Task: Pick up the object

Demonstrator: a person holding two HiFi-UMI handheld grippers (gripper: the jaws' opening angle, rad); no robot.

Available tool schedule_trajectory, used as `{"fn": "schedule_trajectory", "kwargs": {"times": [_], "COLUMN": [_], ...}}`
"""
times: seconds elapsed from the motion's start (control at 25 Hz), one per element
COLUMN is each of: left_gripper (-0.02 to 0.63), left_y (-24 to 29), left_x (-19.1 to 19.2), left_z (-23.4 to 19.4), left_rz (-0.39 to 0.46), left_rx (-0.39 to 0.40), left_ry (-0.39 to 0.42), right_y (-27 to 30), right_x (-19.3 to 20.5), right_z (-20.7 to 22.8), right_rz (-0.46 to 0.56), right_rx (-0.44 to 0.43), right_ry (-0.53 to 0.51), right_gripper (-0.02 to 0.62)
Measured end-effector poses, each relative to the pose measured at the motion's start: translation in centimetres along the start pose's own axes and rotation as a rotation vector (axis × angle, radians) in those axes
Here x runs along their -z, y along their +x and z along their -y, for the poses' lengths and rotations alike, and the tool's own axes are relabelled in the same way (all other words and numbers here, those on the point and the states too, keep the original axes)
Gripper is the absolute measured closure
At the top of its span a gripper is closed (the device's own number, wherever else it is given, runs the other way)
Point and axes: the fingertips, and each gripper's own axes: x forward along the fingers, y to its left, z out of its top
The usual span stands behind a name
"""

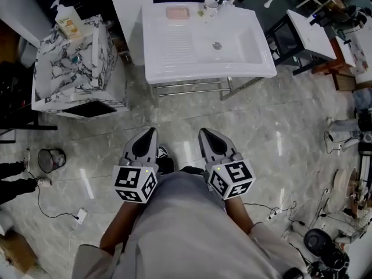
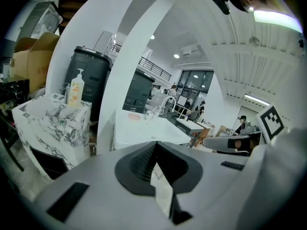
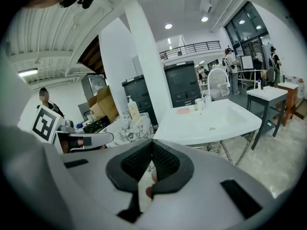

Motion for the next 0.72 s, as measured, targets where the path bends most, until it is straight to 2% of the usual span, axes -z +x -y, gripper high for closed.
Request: {"fn": "schedule_trajectory", "kwargs": {"times": [0.4, 0.72], "left_gripper": [0.603, 0.603], "left_y": [0.5, 2.3], "left_x": [-0.4, -2.0], "left_z": [-3.5, -5.3], "left_rz": [-0.008, 0.006], "left_rx": [-0.02, -0.028], "left_ry": [-0.024, -0.027], "right_y": [3.6, 6.4], "right_x": [-0.7, -2.9], "right_z": [-0.5, -0.1], "right_rz": [-0.018, -0.009], "right_rx": [0.01, 0.017], "right_ry": [-0.003, -0.042], "right_gripper": [0.585, 0.586]}}
